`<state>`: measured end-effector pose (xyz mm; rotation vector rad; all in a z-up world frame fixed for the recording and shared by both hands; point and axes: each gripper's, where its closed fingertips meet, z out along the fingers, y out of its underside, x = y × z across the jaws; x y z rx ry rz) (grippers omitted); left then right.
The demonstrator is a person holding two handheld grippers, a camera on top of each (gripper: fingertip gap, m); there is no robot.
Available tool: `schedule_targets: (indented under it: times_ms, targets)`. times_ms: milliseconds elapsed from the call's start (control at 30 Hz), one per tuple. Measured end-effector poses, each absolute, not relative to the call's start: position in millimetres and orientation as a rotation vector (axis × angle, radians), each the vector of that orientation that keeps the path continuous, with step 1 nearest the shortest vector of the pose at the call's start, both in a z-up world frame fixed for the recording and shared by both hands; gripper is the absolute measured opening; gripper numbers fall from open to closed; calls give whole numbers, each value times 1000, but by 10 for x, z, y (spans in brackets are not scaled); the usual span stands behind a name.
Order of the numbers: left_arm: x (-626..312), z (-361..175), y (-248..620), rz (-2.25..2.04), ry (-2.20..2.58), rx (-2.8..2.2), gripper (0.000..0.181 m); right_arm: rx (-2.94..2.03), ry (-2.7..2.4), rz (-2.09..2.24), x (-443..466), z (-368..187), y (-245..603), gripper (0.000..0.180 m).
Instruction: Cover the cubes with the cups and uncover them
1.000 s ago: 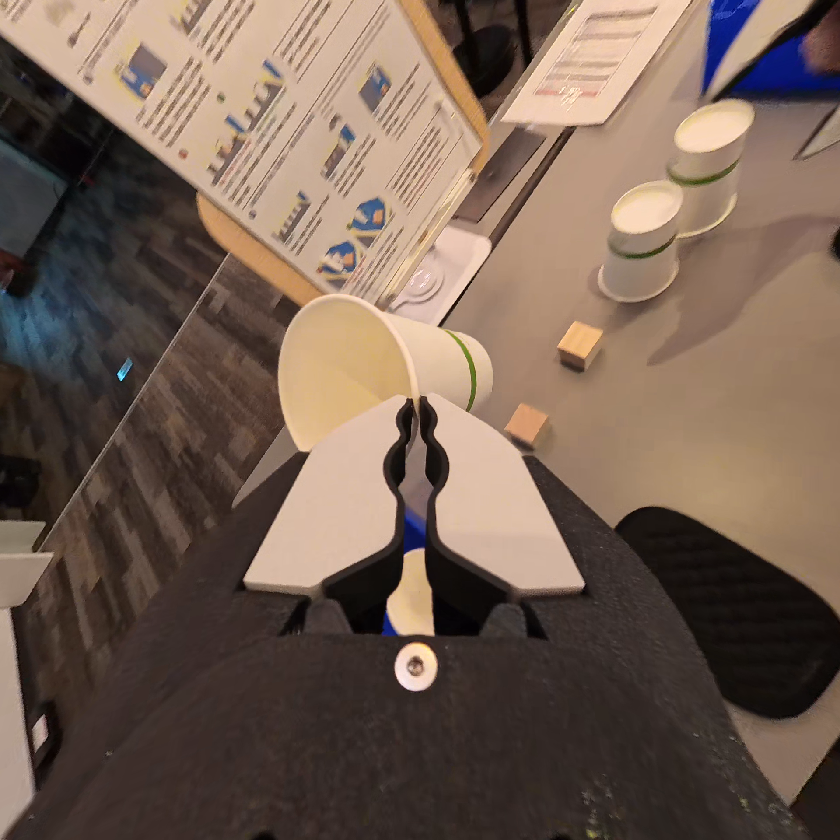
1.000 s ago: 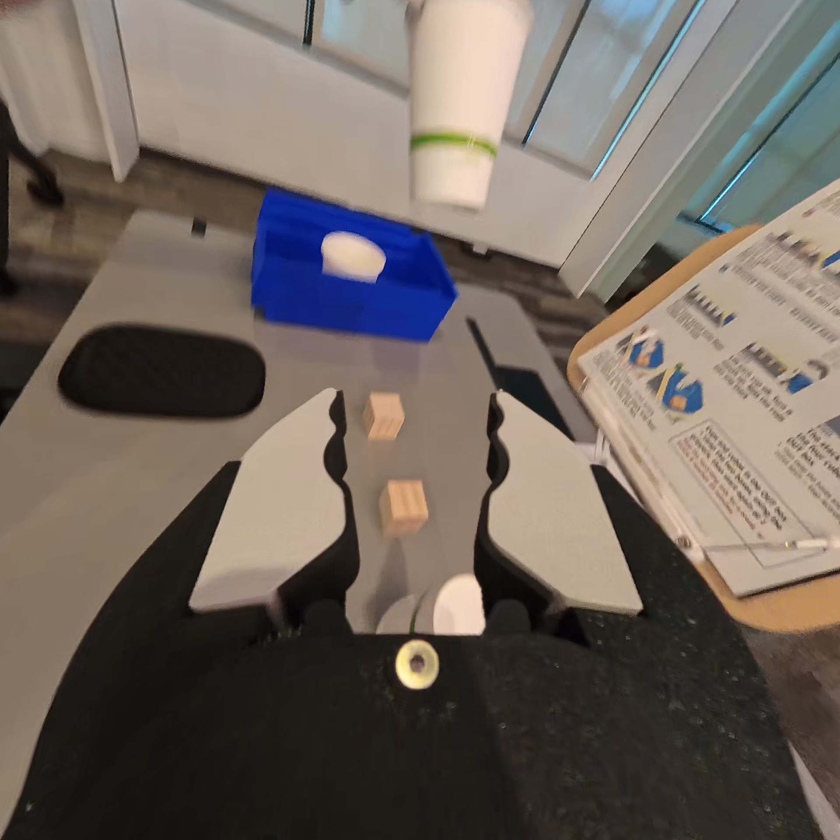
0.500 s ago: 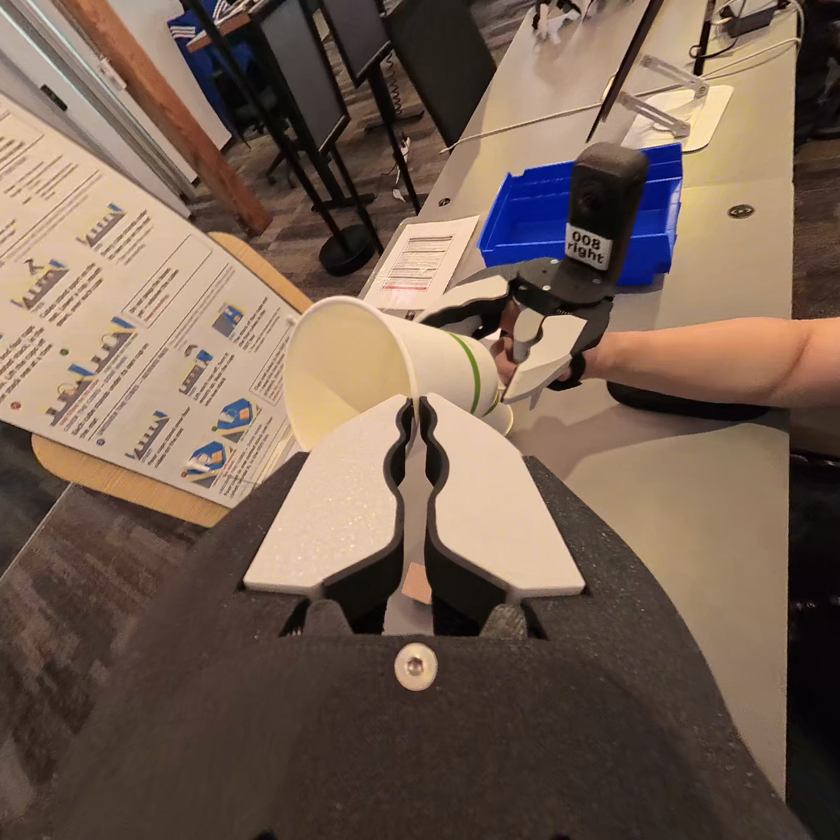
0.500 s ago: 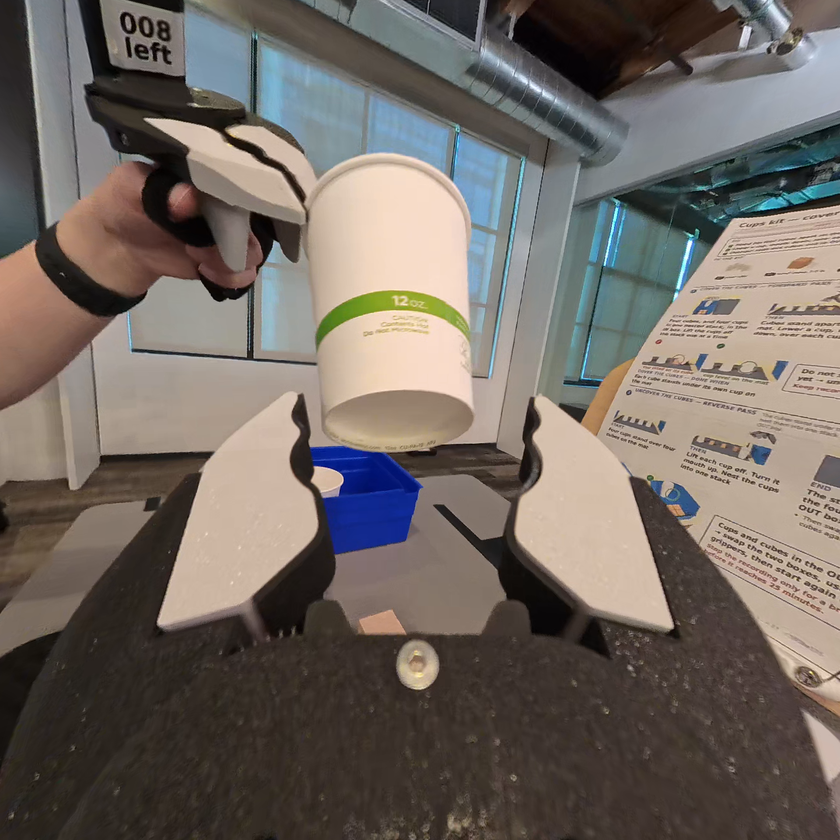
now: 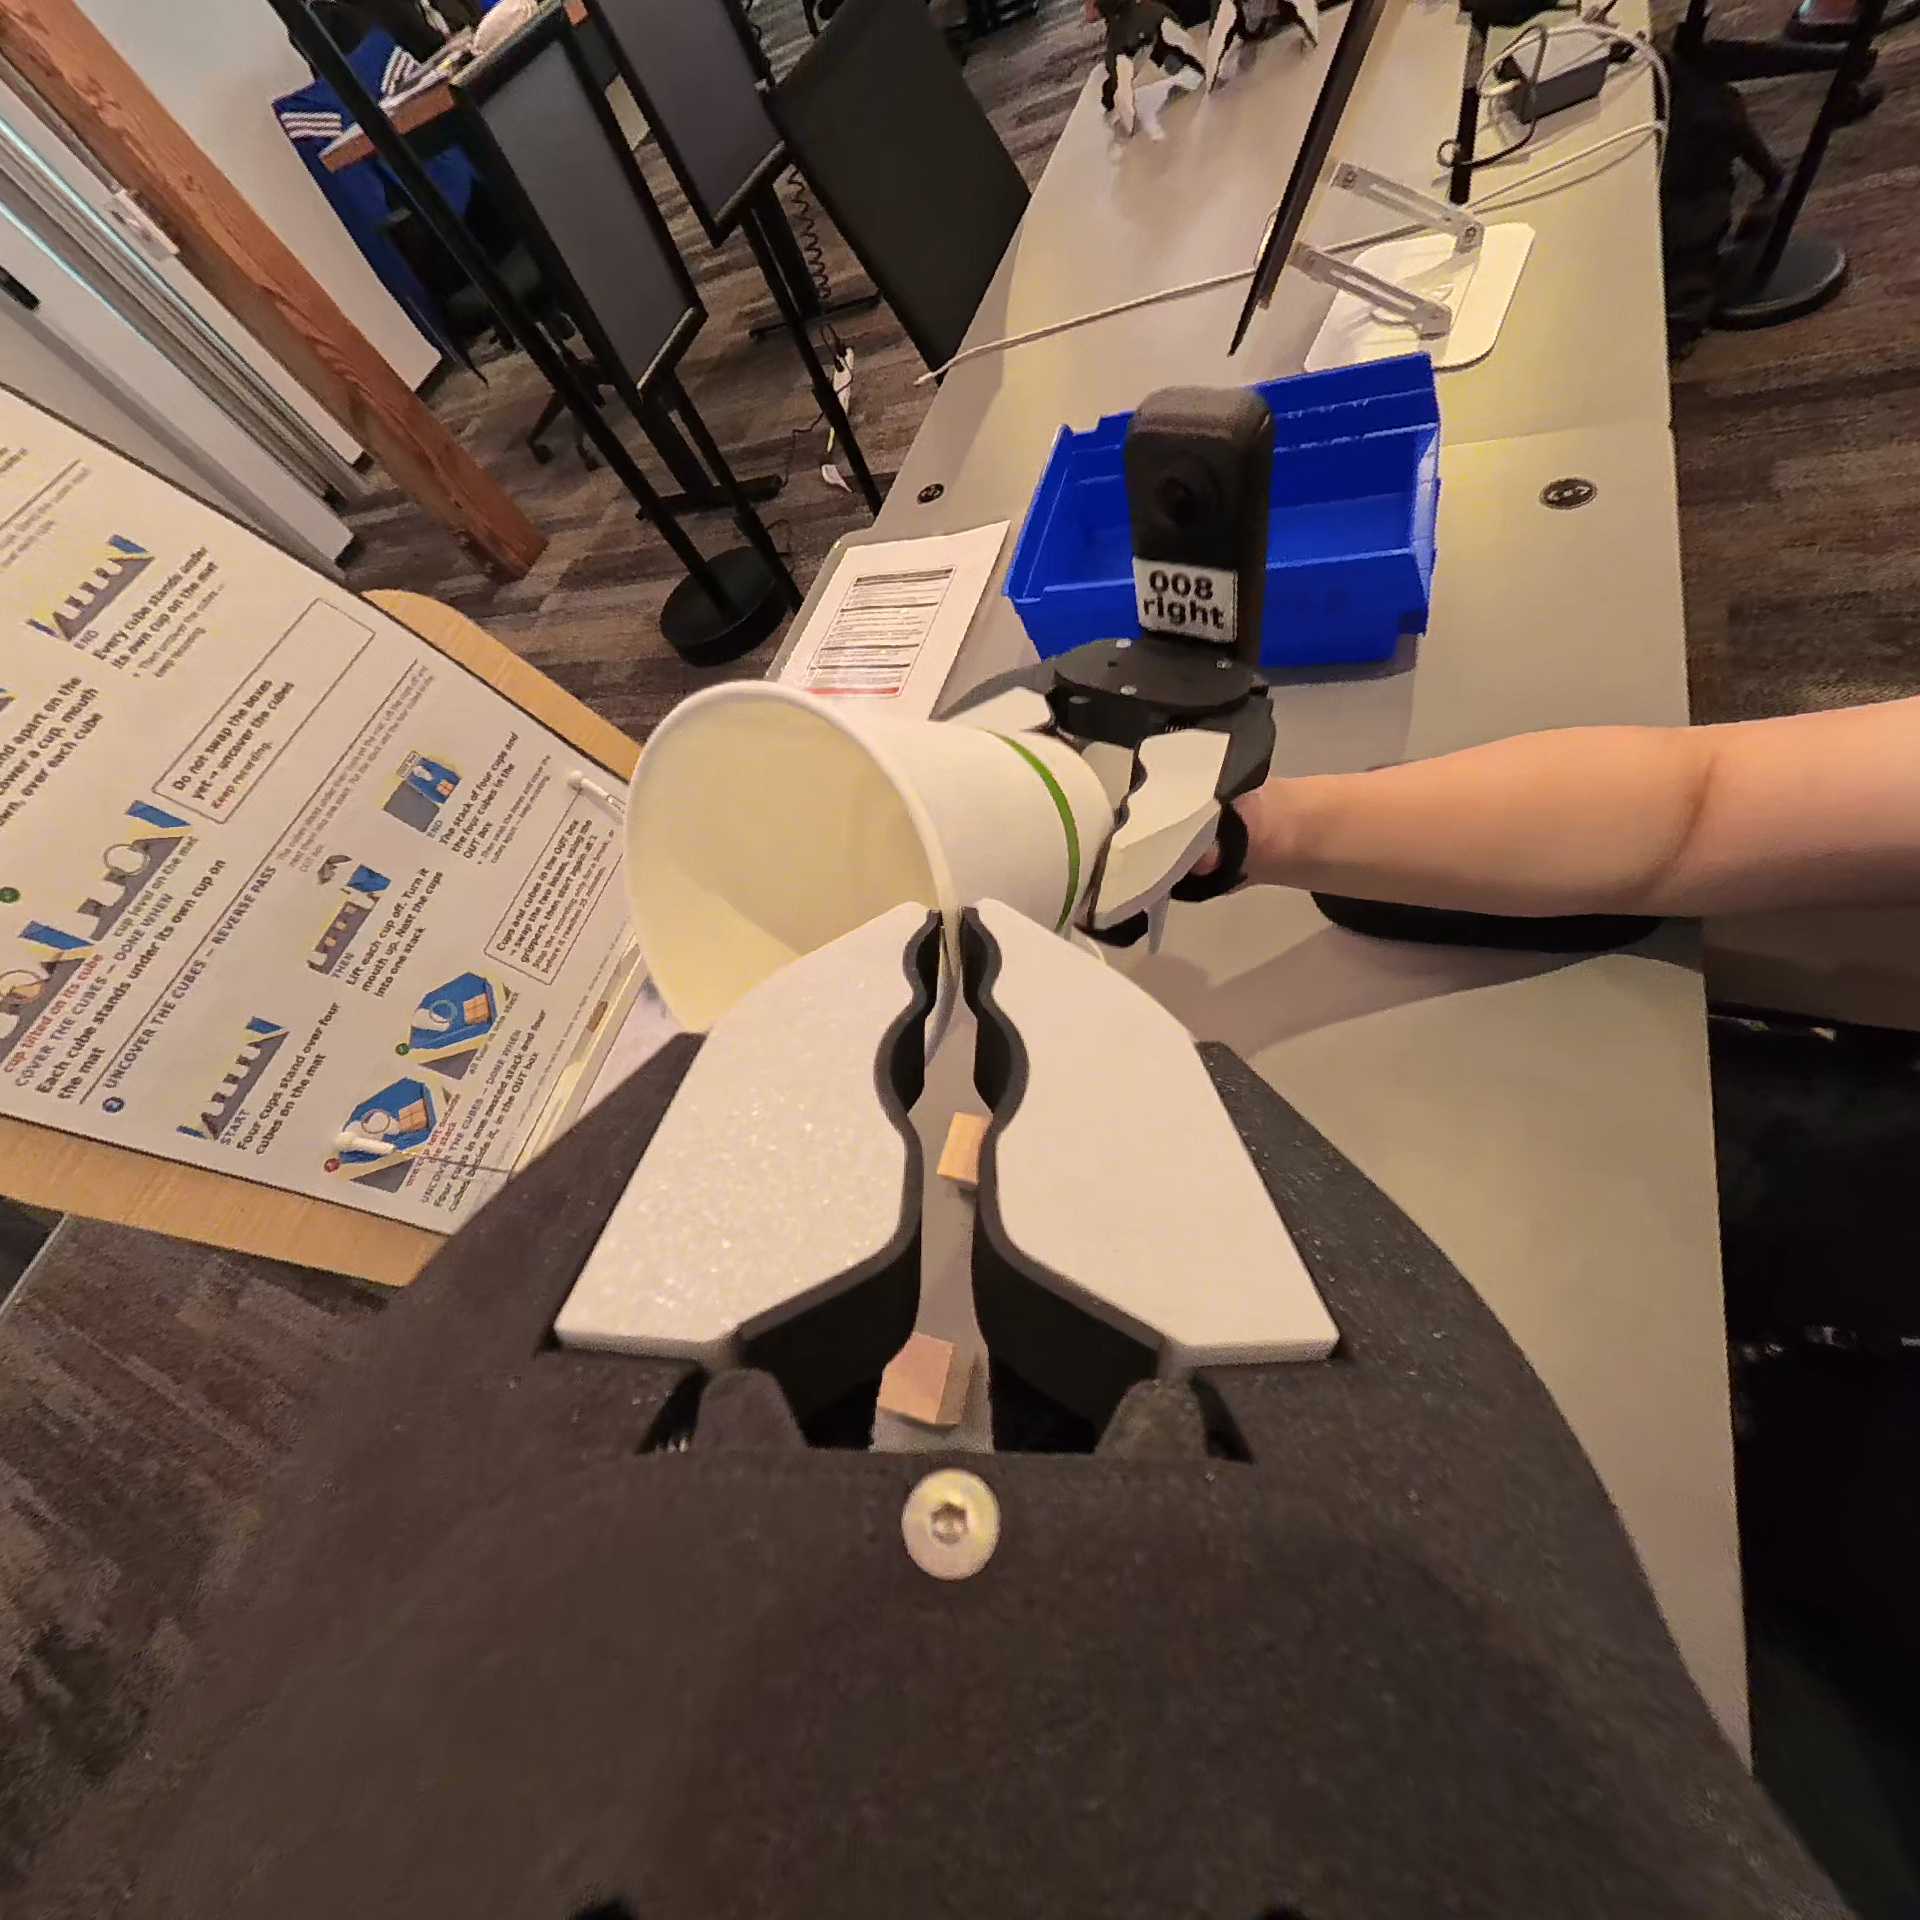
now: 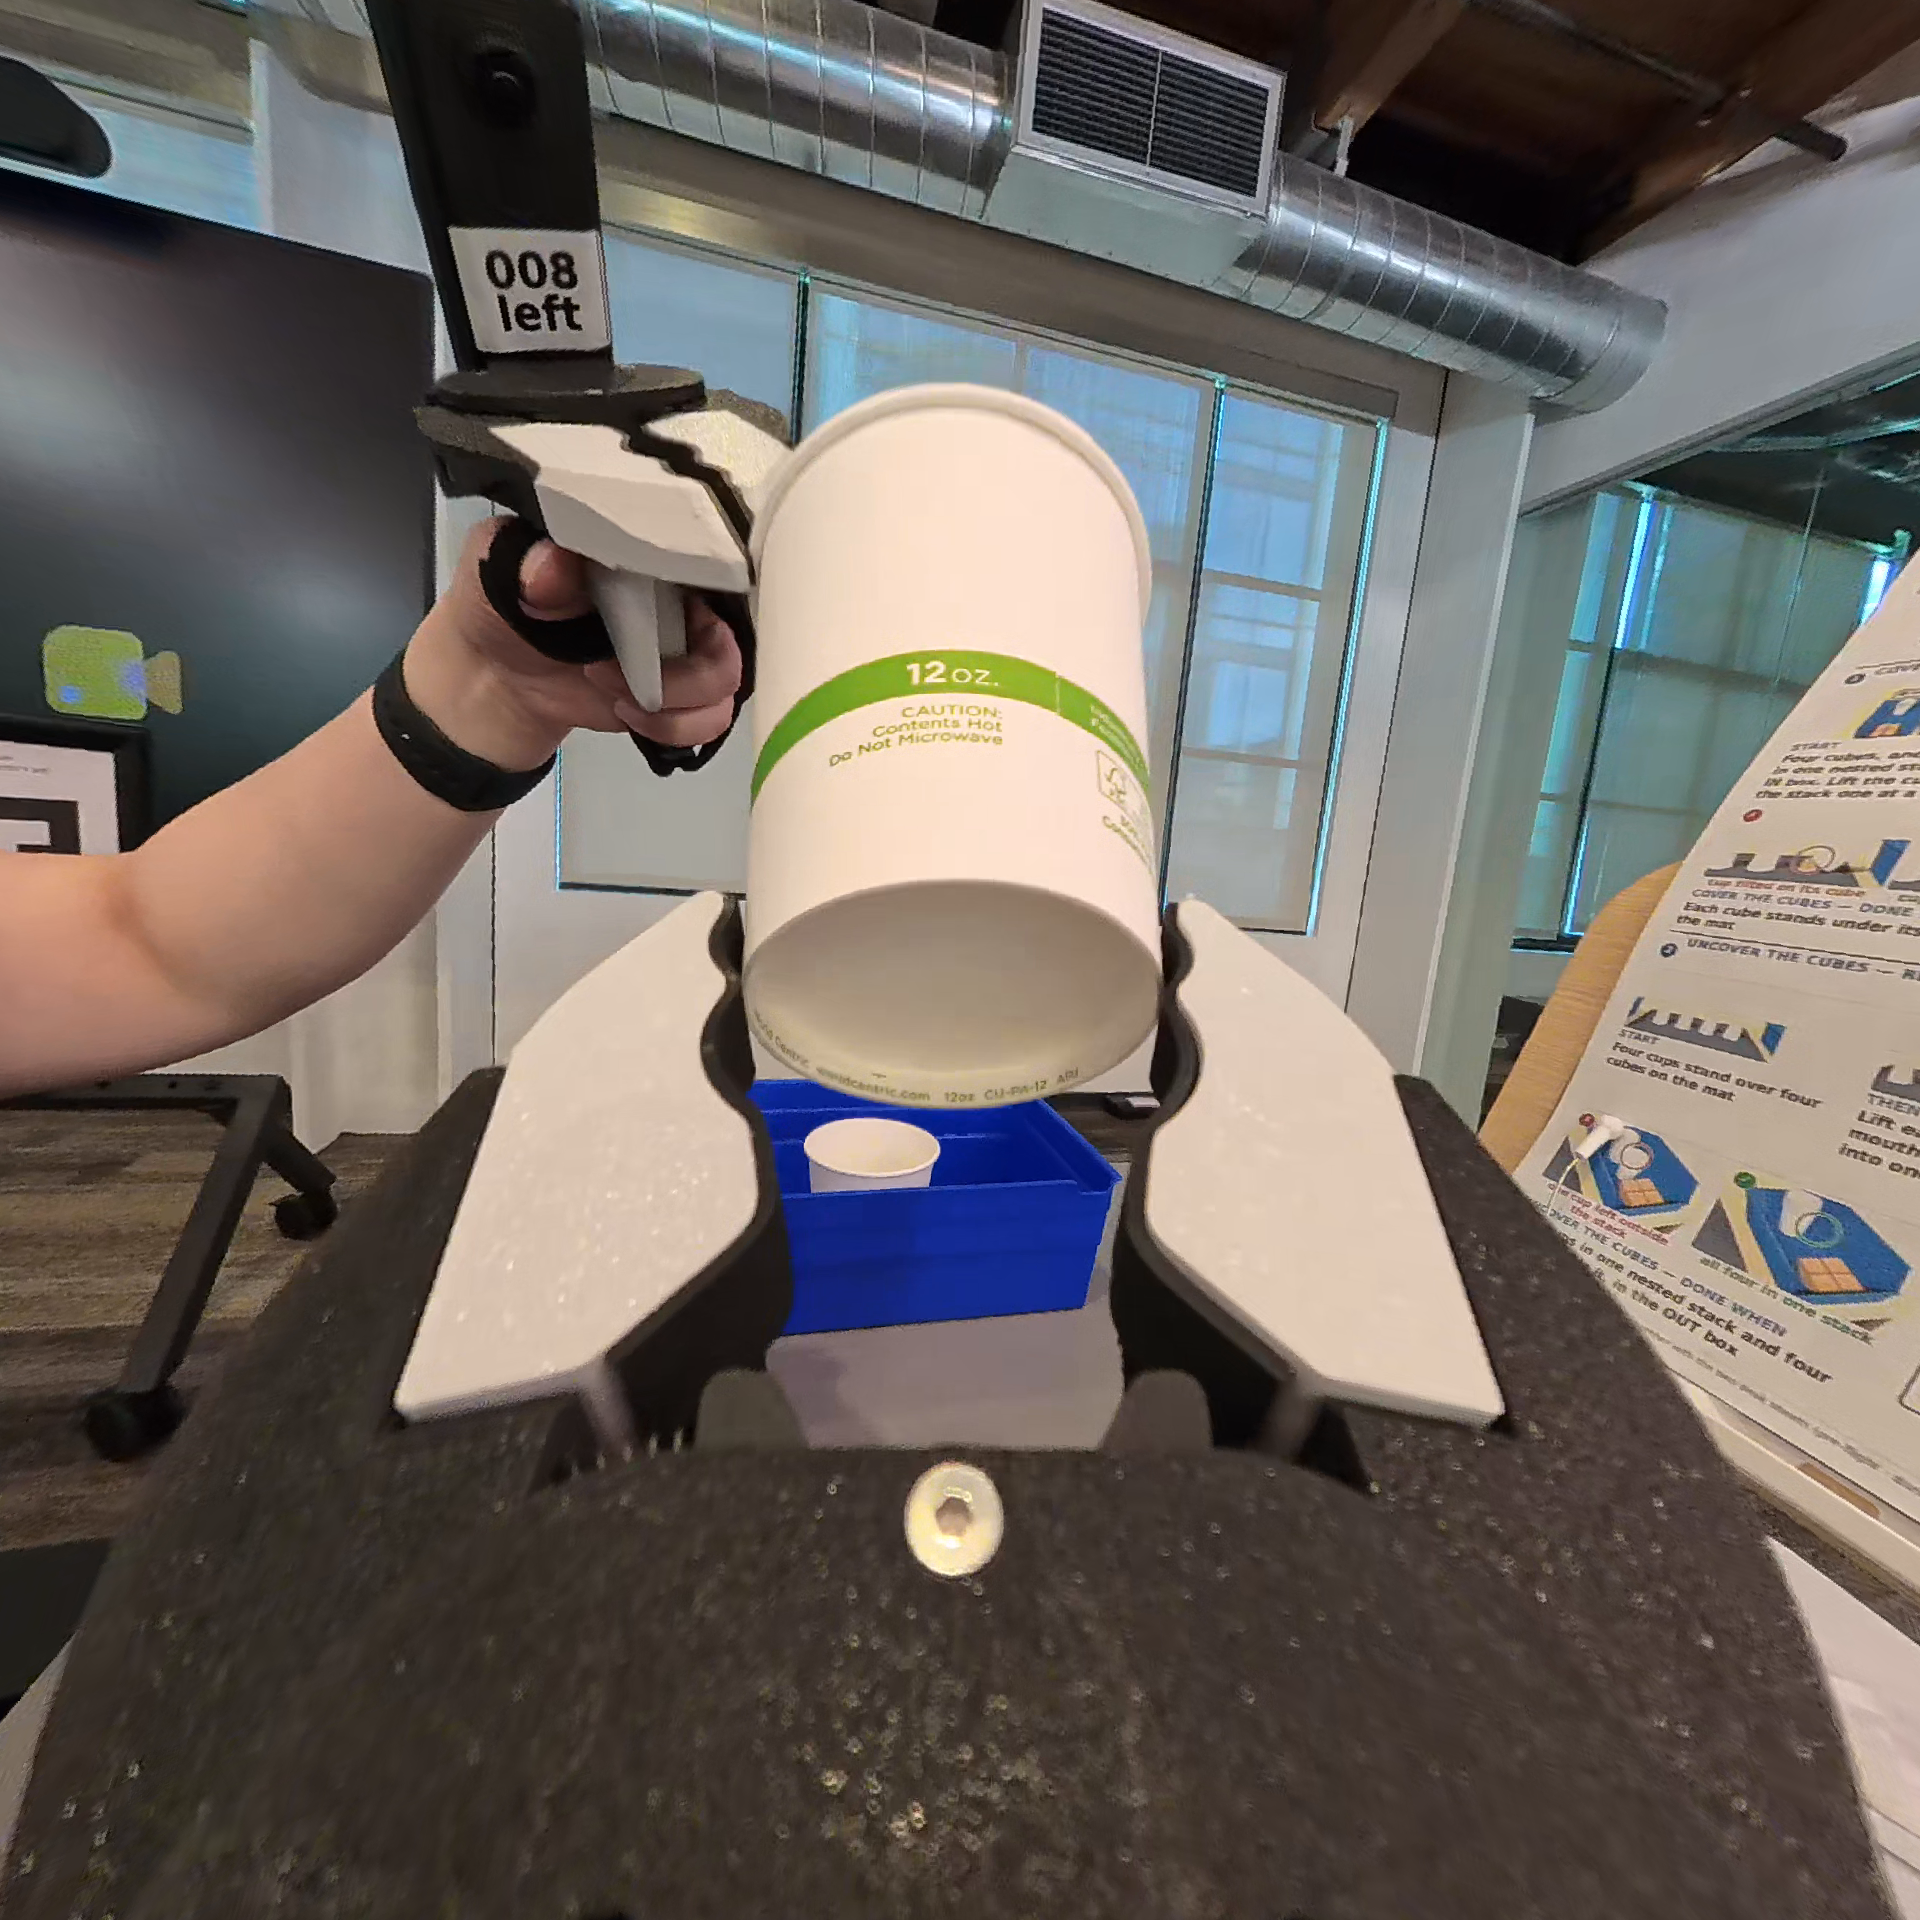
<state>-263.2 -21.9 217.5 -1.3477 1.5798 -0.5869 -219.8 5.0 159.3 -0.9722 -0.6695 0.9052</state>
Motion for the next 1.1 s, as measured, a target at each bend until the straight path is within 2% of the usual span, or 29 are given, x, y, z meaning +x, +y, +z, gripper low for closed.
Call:
schedule_targets:
  times_ms: [167,400,567,1100]
  targets:
    - [-2643,1935,-240,-586,1657,-1419,10,-1006,-761,920,-2204,1564,-3,75]
    - [-2610,1889,-381,-717,1647,-1388,4,-973,-800,877,-2144,1593,-56,75]
    - [-2557,1893,-506,-783,1587,-1296,2,-937,-802,906,-2145,1637,-120,84]
    - [-2613,1872,-736,-958,1575,-1204,2,-817,-901,815,-2154,1718,-372,78]
